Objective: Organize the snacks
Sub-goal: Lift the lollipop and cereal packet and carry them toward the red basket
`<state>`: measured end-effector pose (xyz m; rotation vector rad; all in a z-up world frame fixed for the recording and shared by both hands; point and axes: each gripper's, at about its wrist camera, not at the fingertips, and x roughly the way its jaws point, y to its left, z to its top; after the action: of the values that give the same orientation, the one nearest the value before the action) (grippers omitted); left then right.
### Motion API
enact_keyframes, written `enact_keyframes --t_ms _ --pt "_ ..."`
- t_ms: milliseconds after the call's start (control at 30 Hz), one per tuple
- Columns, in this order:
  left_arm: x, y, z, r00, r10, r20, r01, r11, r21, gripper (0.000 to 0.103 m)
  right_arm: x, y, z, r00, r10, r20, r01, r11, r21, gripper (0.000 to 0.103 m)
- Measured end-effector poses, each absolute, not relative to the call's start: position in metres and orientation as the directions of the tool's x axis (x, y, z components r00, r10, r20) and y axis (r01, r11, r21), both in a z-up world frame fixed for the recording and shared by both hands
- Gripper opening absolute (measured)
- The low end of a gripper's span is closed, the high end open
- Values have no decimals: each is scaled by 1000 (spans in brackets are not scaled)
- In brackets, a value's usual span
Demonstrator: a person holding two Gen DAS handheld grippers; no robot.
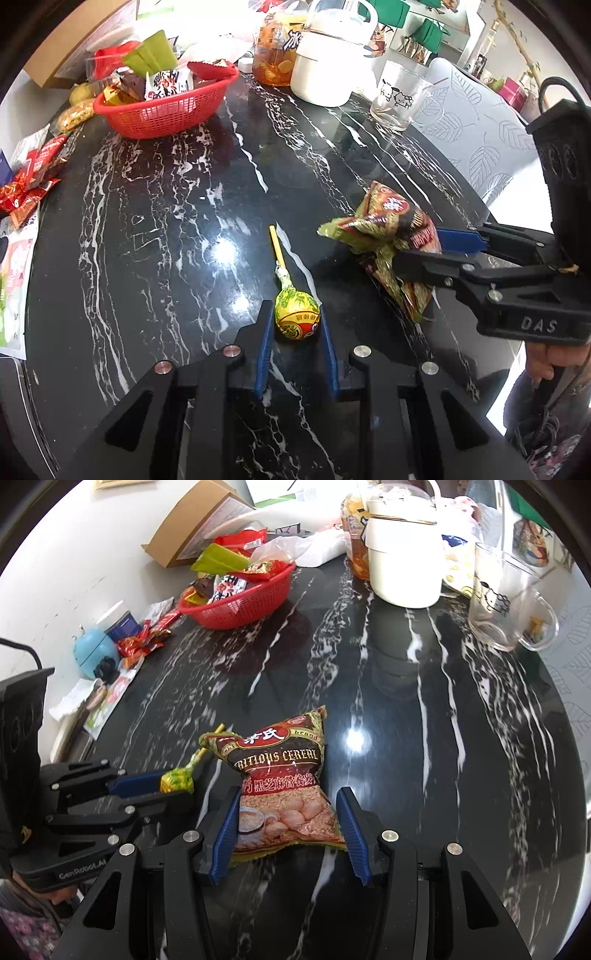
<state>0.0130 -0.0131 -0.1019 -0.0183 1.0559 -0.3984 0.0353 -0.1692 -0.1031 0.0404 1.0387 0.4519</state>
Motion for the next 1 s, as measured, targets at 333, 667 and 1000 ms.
enact_keyframes --t_ms 333,667,1000 --pt "15 -17 -103 449 -283 -847 284 945 -165 24 30 -163 -110 428 357 -831 -348 913 213 60" --pt "14 -16 -105 466 -279 -840 279 947 -160 24 32 -162 -115 416 358 -836 -351 911 216 61" --pt "13 -16 -101 447 -305 -841 280 941 -192 24 32 -171 -114 431 418 -800 -339 896 286 47"
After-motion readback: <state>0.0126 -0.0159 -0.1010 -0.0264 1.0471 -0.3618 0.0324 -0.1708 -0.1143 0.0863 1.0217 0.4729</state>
